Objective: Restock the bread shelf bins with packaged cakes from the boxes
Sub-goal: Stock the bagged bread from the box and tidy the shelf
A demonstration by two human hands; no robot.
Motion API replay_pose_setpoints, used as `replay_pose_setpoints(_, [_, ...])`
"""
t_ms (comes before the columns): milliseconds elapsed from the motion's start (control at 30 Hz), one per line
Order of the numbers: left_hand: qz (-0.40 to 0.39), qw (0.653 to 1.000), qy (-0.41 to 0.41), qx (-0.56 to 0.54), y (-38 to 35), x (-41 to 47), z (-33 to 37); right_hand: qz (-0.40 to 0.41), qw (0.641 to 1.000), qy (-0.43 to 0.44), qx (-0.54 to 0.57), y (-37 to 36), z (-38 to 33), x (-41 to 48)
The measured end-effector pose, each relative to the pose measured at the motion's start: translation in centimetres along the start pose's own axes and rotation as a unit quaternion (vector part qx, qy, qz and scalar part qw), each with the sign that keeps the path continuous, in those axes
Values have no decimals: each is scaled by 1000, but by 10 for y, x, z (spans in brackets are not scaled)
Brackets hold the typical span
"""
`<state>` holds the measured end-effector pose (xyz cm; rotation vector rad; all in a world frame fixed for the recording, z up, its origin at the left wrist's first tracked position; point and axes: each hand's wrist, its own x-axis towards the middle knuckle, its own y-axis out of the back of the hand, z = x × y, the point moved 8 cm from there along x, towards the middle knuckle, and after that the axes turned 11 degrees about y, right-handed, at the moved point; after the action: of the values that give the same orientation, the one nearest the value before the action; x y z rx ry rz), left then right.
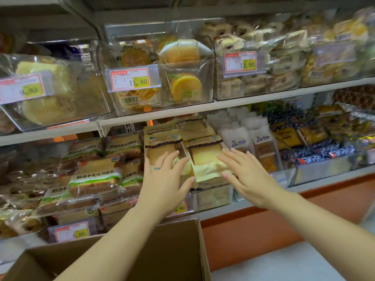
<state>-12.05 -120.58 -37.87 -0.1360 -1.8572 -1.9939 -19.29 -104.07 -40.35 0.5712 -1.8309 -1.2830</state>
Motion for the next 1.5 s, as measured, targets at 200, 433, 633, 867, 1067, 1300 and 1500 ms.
replay_pose_setpoints(200, [60, 991, -115, -6, -8, 9, 66, 90, 987, -134, -3, 7, 89, -36])
replay_pose_setpoints(433, [33, 989, -143, 33, -30, 51, 132, 15, 988, -124, -94, 13, 146, -6])
replay_pose_setpoints(633, [-16, 987, -102, 121, -48, 73, 156, -64, 982, -94, -153, 14, 181, 25])
replay_pose_setpoints(867, [-76, 986, -41, 143, -59, 86, 162, -33, 977, -92, -189, 31, 206, 32])
replay_pose_setpoints(1067, [-45, 988, 0, 149, -61, 113, 174, -36, 973, -179, -141, 29, 230, 15])
replay_pose_setpoints(1300, [-108, 978, 80, 158, -80, 153, 155, 49, 996, -28, -63, 53, 186, 4])
replay_pose_setpoints(1500, [-172, 974, 78, 124, -92, 170, 141, -134, 986, -74, 63, -4, 172, 4])
